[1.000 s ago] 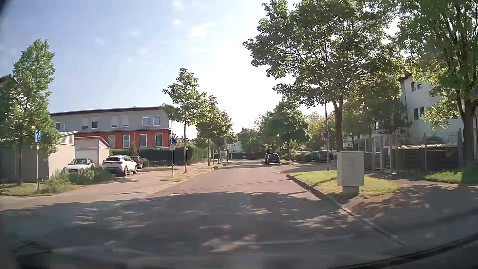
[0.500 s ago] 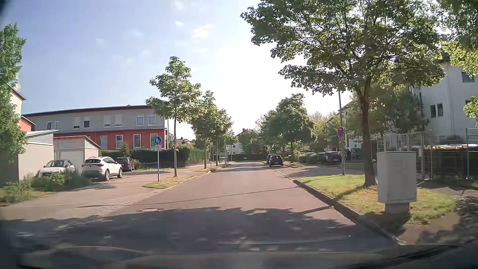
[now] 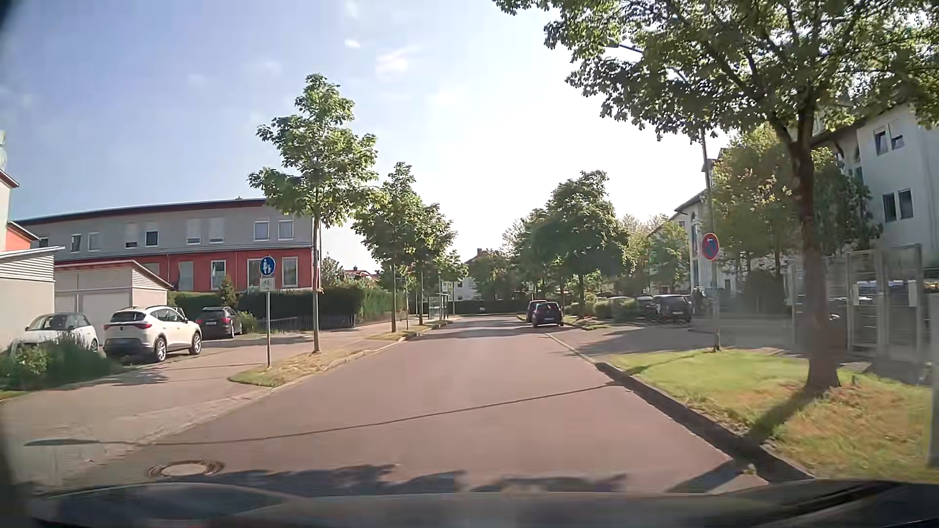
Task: Follow the waypoints while adhering to traffic rules and regulations
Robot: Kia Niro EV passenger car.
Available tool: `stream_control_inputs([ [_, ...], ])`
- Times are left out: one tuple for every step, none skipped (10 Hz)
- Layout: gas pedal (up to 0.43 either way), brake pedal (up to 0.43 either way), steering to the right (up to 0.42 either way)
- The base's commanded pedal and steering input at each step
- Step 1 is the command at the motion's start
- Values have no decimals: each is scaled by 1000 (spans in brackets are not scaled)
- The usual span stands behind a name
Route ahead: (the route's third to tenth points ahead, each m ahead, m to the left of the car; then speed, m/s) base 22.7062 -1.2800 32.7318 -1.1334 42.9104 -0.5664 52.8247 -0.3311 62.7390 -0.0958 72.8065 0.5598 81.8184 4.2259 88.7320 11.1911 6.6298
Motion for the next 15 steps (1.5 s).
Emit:
stream_control_inputs([
  [87,0,-4],
  [87,0,-5],
  [87,0,-4],
  [79,0,-5],
  [79,0,-5],
  [79,0,-5],
  [79,0,-5],
  [67,0,-5],
  [67,0,-5],
  [79,0,-5],
  [79,0,-5],
  [87,0,-5],
  [87,0,-5],
  [87,0,-5],
  [87,0,-6],
])
